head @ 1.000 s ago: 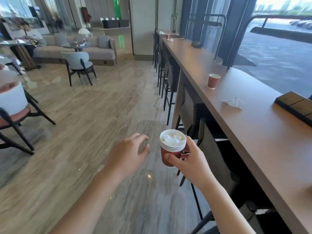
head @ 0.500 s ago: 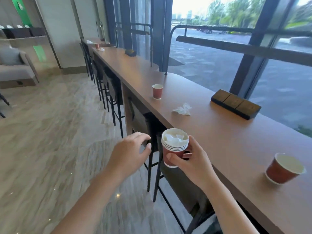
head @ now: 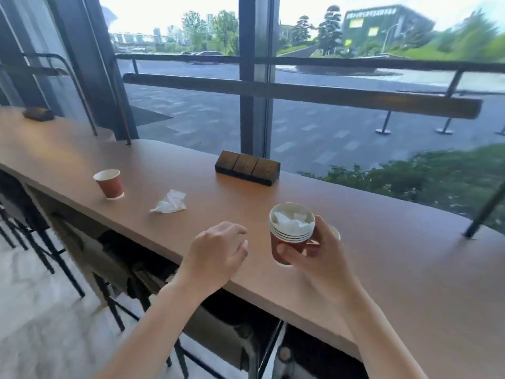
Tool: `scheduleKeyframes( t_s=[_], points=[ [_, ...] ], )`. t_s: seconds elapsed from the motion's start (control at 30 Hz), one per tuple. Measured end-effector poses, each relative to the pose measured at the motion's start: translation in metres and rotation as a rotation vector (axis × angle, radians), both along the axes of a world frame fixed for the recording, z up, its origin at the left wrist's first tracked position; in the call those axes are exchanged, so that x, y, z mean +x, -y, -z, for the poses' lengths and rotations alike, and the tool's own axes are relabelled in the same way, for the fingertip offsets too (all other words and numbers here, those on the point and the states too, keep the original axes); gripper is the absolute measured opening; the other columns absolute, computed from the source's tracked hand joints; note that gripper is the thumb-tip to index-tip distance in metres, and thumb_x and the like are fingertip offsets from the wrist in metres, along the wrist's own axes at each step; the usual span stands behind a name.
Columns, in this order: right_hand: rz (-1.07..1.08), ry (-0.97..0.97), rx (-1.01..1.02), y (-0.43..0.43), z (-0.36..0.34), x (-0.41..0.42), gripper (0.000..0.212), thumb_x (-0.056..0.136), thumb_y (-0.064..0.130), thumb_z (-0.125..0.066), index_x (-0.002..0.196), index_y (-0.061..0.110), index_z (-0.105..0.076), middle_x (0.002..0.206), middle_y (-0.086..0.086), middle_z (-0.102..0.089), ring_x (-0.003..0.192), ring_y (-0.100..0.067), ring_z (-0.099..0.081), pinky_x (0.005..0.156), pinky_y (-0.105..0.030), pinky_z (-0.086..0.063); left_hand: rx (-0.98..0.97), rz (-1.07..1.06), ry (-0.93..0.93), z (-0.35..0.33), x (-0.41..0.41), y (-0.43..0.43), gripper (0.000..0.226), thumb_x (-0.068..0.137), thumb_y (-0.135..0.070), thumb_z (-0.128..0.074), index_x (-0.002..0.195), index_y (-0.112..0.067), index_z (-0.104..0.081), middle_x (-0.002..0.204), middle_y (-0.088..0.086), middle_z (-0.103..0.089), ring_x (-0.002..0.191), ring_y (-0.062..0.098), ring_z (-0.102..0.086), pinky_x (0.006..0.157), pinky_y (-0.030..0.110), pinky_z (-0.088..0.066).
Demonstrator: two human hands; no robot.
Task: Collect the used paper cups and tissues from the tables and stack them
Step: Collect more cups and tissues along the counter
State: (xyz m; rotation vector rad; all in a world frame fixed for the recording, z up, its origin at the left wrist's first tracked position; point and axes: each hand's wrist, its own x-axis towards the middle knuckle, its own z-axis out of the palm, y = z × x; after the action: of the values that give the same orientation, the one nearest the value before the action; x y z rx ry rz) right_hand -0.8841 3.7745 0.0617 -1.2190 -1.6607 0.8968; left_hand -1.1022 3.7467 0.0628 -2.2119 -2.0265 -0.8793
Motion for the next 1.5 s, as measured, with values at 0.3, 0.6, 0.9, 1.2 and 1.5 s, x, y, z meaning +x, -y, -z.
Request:
scheduleKeyframes(
  t_s=[0.3,0.6,0.9,1.2,1.5],
  points=[
    [0.365,0.035,-0.003,-0.016,-0.01,0.034,0.059,0.056,0.061,-0.076,0.111,0.048,-0.06,0.104,0.026,-0.074,0.099,0.001,-0.07,0.088,-0.04,-0.061,0.014,0.316,-0.033,0.005,0.031,-0.093,0.03,0.091,-0.044,-0.052,0.115,-0.032,-0.065,0.113,-0.016,-0.065,0.094,0.01,-0.065,0.08,0.033,-0.054],
    [0.522,0.049,-0.022,-0.026,-0.013,0.024,0.057,0.071,0.039,-0.087,0.121,0.033,-0.06,0.11,0.015,-0.074,0.1,0.0,-0.07,0.09,-0.037,-0.06,0.047,0.501,-0.088,0.006,0.031,-0.132,0.027,0.092,-0.039,-0.056,0.112,-0.027,-0.068,0.111,-0.012,-0.067,0.093,0.015,-0.065,0.08,0.032,-0.051],
    [0.54,0.009,0.049,-0.049,-0.012,0.026,0.054,0.078,0.028,-0.086,0.115,0.048,-0.052,0.11,0.018,-0.072,0.1,-0.003,-0.071,0.092,-0.038,-0.059,0.11,0.54,-0.156,-0.004,0.032,-0.152,0.039,0.09,-0.048,-0.04,0.11,-0.028,-0.067,0.107,-0.011,-0.067,0.094,0.014,-0.064,0.081,0.031,-0.048],
    [0.526,0.011,0.024,-0.06,0.007,0.028,0.059,0.071,0.043,-0.082,0.12,0.049,-0.051,0.11,0.03,-0.069,0.103,-0.002,-0.069,0.094,-0.043,-0.058,0.093,0.54,-0.152,0.023,0.031,-0.161,0.033,0.089,-0.046,-0.043,0.105,-0.028,-0.067,0.102,-0.013,-0.066,0.089,0.012,-0.064,0.074,0.028,-0.052],
    [0.567,0.107,-0.046,-0.061,0.046,0.025,0.064,0.075,0.03,-0.09,0.122,0.05,-0.05,0.114,0.031,-0.067,0.1,0.012,-0.065,0.088,-0.026,-0.054,0.059,0.56,-0.15,0.058,0.03,-0.16,0.031,0.089,-0.045,-0.045,0.103,-0.027,-0.067,0.097,-0.013,-0.066,0.084,0.012,-0.064,0.073,0.028,-0.051]
  ],
)
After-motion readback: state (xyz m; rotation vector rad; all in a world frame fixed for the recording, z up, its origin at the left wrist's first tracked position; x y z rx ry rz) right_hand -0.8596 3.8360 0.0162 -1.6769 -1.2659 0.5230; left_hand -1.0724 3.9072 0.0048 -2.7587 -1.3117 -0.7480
